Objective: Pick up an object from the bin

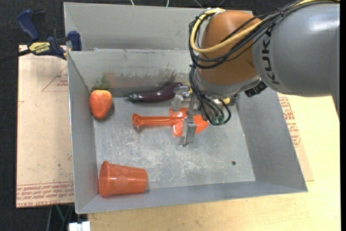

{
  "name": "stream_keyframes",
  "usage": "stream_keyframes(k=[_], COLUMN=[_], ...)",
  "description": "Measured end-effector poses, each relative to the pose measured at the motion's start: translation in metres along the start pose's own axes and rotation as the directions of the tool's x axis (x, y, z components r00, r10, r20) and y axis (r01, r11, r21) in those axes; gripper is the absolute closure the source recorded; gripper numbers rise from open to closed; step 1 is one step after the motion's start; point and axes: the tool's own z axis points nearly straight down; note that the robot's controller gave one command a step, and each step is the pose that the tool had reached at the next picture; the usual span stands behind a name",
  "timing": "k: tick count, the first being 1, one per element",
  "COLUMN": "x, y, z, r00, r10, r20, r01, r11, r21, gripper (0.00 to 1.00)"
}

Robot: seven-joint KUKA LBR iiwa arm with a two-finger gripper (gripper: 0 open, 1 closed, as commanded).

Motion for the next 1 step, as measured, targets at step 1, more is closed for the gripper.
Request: stream_keyframes(k=[1], x=[-0.0020], y=[-0.0008], z=[-0.0039], r00=[1.000], r10=[0.002], r20=[0.008], r01=[-0.002], r11=[1.000], r21=[-0.001], gripper=[0.00])
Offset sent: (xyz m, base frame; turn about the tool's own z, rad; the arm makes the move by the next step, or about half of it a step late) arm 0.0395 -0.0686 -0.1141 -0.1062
